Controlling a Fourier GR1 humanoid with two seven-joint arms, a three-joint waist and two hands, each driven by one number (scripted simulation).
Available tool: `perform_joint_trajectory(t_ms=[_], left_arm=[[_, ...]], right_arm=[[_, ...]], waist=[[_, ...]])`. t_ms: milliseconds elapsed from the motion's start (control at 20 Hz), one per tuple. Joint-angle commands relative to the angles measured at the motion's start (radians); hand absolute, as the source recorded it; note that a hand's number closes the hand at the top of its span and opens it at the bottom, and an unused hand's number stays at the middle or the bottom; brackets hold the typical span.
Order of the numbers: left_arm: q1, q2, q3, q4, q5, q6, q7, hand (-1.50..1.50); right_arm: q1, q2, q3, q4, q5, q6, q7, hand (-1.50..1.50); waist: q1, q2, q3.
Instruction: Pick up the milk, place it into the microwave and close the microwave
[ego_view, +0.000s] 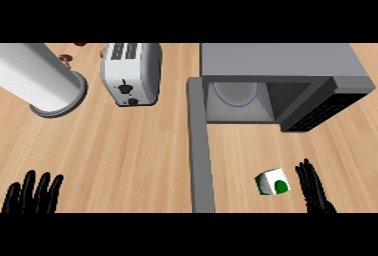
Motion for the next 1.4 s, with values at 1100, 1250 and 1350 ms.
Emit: perform_joint_trajectory(t_ms=[1100,1250,1350], left_arm=[[0.072,0.006,0.026,0.068,0.019,-0.066,-0.121,-1.5],[0.056,-0.009,0.003,0.051,-0.005,-0.054,-0.108,-1.5],[0.058,0.027,0.064,0.0,0.068,-0.06,-0.039,-1.5]], right_arm=[[-0.381,-0.071,-0.102,0.703,0.054,-0.013,-0.402,-1.5],[-0.45,-0.101,-0.129,0.838,0.049,0.016,-0.484,-1.5],[-0.402,-0.063,-0.108,0.816,0.057,-0.014,-0.496,-1.5]], waist=[[0.0,0.0,0.0],[0.003,0.001,0.0],[0.0,0.001,0.0]])
